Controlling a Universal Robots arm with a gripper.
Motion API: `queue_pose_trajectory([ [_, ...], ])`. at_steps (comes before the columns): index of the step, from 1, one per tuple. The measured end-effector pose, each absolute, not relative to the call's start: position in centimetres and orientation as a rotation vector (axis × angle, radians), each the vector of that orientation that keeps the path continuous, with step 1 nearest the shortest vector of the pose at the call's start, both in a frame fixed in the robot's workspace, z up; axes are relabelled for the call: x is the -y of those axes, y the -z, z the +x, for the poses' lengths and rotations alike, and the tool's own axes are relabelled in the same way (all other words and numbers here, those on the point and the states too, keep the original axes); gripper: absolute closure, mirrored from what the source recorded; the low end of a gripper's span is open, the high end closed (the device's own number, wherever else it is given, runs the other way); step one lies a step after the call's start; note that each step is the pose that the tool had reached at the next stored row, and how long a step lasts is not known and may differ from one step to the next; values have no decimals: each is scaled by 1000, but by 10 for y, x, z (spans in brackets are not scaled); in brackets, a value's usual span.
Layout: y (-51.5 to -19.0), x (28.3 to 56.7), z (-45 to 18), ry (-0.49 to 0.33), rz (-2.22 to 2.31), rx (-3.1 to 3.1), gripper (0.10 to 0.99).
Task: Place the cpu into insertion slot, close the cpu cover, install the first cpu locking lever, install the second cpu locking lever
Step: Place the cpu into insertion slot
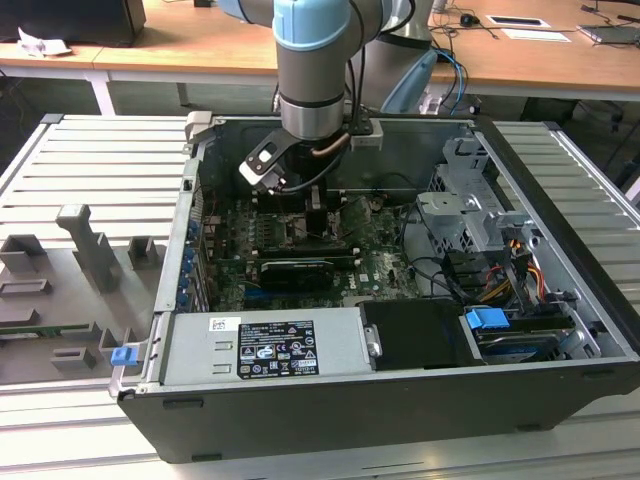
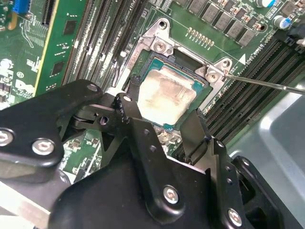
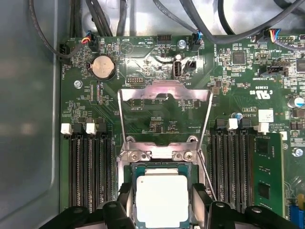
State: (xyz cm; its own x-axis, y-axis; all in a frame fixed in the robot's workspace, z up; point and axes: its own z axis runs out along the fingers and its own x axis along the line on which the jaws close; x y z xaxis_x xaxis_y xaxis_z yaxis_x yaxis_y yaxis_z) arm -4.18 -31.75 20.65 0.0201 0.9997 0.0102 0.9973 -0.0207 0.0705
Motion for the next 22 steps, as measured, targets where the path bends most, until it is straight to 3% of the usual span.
queue_pose_trajectory([
  [4,-211,317,-42,-88,2212,-2167,490],
  [6,-212,317,-42,-88,2212,-2167,624],
  [7,-213,317,-42,-88,2212,-2167,624],
  [13,-216,317,-42,-88,2212,-2167,980],
  [22,-222,317,-42,-88,2212,-2167,980],
])
